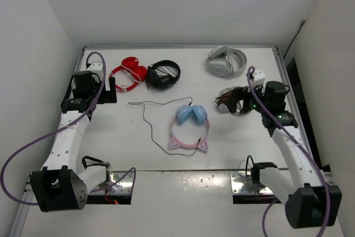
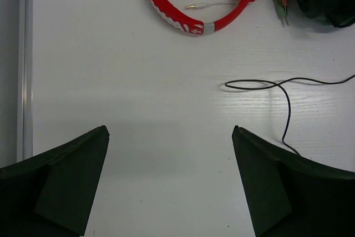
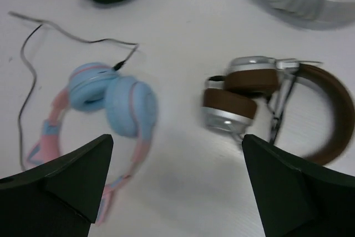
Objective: Wrap the headphones
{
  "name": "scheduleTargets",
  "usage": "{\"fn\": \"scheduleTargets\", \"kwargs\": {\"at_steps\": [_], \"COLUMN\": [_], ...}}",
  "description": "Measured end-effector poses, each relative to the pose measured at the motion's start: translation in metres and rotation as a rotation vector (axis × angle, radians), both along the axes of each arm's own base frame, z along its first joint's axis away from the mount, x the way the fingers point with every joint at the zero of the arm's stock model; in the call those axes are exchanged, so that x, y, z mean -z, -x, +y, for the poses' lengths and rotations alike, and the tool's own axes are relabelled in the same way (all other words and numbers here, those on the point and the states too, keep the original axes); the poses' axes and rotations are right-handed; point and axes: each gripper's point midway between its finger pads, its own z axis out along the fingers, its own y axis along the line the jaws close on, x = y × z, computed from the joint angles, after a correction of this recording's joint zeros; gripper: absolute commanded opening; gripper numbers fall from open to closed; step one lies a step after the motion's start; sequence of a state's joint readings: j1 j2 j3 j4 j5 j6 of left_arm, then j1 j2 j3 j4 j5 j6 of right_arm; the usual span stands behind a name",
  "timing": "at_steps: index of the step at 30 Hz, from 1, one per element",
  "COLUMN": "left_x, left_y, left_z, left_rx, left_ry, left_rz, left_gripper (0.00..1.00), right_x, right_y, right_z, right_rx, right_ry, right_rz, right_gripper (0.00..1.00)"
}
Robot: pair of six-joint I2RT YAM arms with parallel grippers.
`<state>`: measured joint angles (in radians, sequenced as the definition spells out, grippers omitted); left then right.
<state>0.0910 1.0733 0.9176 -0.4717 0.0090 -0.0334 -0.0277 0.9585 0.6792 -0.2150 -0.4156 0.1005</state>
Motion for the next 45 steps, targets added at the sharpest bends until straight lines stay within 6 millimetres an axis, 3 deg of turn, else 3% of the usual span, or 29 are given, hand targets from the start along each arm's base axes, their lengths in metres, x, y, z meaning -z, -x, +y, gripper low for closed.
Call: {"fn": "scheduleTargets", "kwargs": {"at_steps": [3, 5, 12, 18, 21, 26, 31, 34, 38, 39, 45], "left_x": [0.000, 0.000, -0.001, -0.003, -0.006, -0.018, -0.031, -0.035, -0.037, -0.039, -0.072], "left_y": [0.000, 0.001, 0.001, 0.001, 0.000, -0.001, 0.004, 0.006, 0.008, 0.009, 0.045], "left_z": [0.005, 0.007, 0.012, 0.012, 0.012, 0.015, 0.017, 0.017, 0.008, 0.004, -0.056], "left_rx": [-0.021, -0.033, -0.055, -0.058, -0.057, -0.065, -0.064, -0.058, 0.009, 0.047, 0.458], "left_ry": [-0.015, -0.022, -0.038, -0.040, -0.041, -0.055, -0.078, -0.086, -0.095, -0.100, -0.128], "left_rz": [0.001, 0.001, -0.001, -0.005, -0.012, -0.042, -0.078, -0.090, -0.089, -0.095, -0.260], "left_gripper": [1.00, 1.00, 1.00, 1.00, 1.00, 1.00, 1.00, 1.00, 1.00, 1.00, 0.96], "right_x": [0.001, 0.009, 0.073, 0.107, 0.126, 0.145, 0.160, 0.168, 0.172, 0.173, 0.171], "right_y": [0.021, 0.033, 0.053, 0.054, 0.060, 0.063, 0.050, 0.041, 0.033, 0.033, 0.032], "right_z": [0.047, 0.065, 0.072, 0.082, 0.098, 0.122, 0.116, 0.109, 0.106, 0.105, 0.106], "right_rx": [-0.132, -0.180, -0.115, -0.094, -0.135, -0.189, -0.118, -0.074, -0.041, -0.034, -0.035], "right_ry": [-0.027, -0.064, -0.023, 0.107, 0.181, 0.295, 0.365, 0.389, 0.394, 0.399, 0.404], "right_rz": [0.014, 0.052, 0.243, 0.319, 0.370, 0.398, 0.424, 0.445, 0.465, 0.470, 0.468], "right_gripper": [0.98, 0.93, 0.87, 0.84, 0.81, 0.77, 0.72, 0.56, 0.17, 0.01, 0.00]}}
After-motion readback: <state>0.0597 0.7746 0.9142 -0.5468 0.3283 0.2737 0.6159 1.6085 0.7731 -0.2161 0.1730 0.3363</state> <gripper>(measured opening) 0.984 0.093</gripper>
